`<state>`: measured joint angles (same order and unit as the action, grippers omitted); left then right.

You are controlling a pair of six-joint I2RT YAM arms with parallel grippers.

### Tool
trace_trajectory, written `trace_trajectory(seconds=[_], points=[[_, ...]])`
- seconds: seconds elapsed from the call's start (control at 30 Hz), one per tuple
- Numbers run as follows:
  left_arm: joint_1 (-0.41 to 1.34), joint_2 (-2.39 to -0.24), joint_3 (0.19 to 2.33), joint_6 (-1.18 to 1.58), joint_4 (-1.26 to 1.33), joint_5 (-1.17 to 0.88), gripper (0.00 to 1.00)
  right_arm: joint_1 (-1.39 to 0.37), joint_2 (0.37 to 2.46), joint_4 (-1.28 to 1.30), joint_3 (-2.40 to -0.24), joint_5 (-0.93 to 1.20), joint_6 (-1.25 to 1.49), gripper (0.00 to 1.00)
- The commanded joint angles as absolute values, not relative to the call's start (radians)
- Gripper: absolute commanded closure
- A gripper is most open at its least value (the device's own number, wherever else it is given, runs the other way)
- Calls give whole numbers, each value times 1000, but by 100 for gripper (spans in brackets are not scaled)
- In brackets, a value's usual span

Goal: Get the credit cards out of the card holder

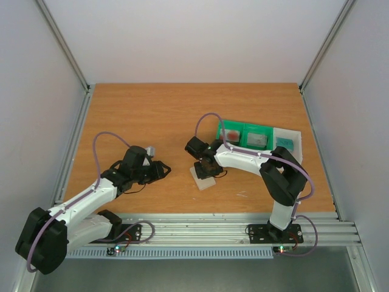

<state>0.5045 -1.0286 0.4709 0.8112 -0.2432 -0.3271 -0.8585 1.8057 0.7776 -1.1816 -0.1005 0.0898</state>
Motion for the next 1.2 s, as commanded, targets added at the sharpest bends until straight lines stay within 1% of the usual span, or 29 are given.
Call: trace_trajectory(seconds=[0.0, 0.2, 0.47, 0.57, 0.73, 0.87, 0.97, 1.17], points=[[505, -1032, 471, 811, -210, -328, 55, -866, 1806, 799, -1204, -149, 93, 74], [505, -1029, 468, 811, -211, -327, 55, -866, 1782, 806, -1201, -165, 104, 87], [505, -1043, 470, 808, -210, -335, 55, -867, 1719, 806, -1188, -138, 116, 97], [505, -1050, 470, 808, -209, -340, 55, -866, 1686, 792, -1168, -121, 125, 98], [505, -1059, 476, 808, -207, -353, 54, -867, 1617, 765, -1144, -31, 138, 99], [505, -1074, 472, 811, -184, -377, 49, -867, 1542, 738, -1124, 60, 156, 98], [506, -1086, 457, 825, -138, -416, 43, -866, 1484, 716, -1104, 109, 175, 97], [506, -1134, 429, 867, 29, -523, 33, -867, 1414, 643, -1067, 226, 233, 97]])
